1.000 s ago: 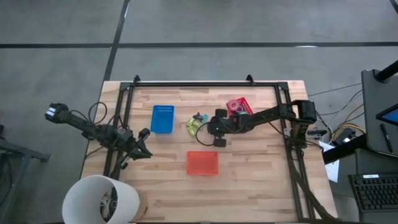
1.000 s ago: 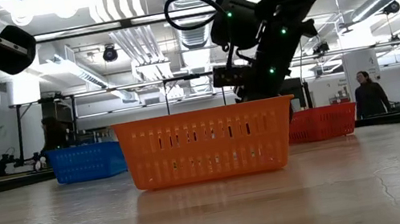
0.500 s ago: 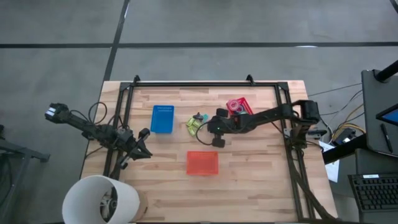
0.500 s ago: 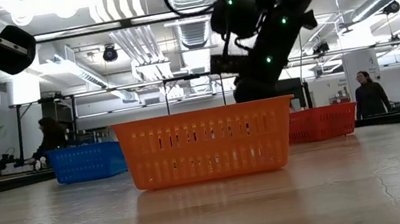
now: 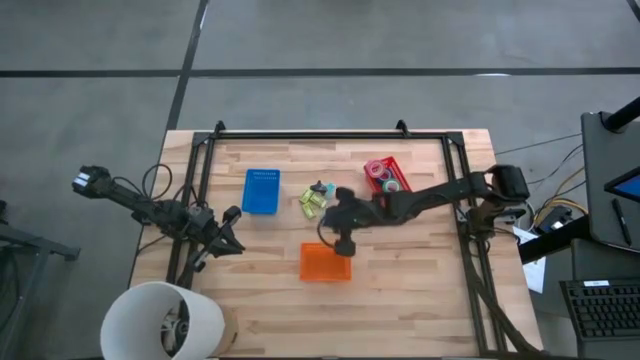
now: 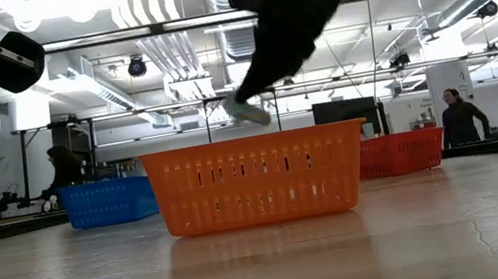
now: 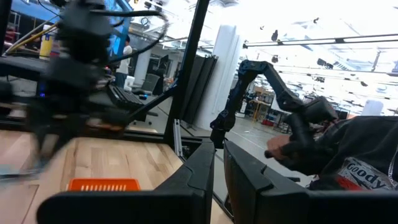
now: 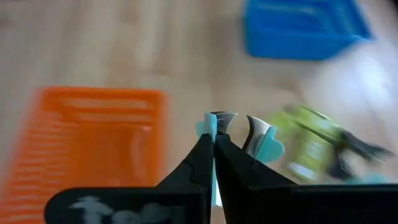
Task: Pick and place Stapler, Stapler remover, tape
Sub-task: Put the bottom blue stapler remover into the orange basket
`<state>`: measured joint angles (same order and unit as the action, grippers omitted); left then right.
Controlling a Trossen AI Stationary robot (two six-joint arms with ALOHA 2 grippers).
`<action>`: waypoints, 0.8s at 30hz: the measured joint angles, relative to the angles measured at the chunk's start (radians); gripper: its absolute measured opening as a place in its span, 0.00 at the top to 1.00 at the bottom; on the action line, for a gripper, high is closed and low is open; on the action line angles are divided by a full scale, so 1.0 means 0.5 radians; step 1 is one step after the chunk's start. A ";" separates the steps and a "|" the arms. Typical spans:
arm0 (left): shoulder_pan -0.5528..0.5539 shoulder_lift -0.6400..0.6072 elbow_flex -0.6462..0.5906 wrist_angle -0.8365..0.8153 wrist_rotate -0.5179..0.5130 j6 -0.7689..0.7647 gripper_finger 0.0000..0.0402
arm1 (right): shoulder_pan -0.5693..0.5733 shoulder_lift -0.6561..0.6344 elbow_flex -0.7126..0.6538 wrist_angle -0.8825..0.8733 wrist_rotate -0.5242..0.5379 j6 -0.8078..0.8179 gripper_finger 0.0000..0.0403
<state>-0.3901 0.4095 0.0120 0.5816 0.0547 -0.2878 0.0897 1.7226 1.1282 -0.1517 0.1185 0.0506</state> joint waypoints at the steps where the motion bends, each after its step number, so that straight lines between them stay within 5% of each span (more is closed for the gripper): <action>1: -0.001 0.000 -0.001 0.000 0.000 0.000 0.90 | 0.039 0.000 0.022 -0.001 -0.045 0.004 0.98; 11: -0.001 0.000 0.000 0.000 0.000 0.000 0.90 | 0.357 0.014 0.091 0.011 -0.101 0.200 0.98; 24: 0.000 -0.001 0.000 0.001 0.000 0.000 0.90 | 0.376 0.210 0.074 -0.017 -0.125 0.423 0.98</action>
<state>-0.3901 0.4091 0.0120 0.5819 0.0547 -0.2878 0.2775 1.8275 1.1652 -0.1602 0.0561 0.2621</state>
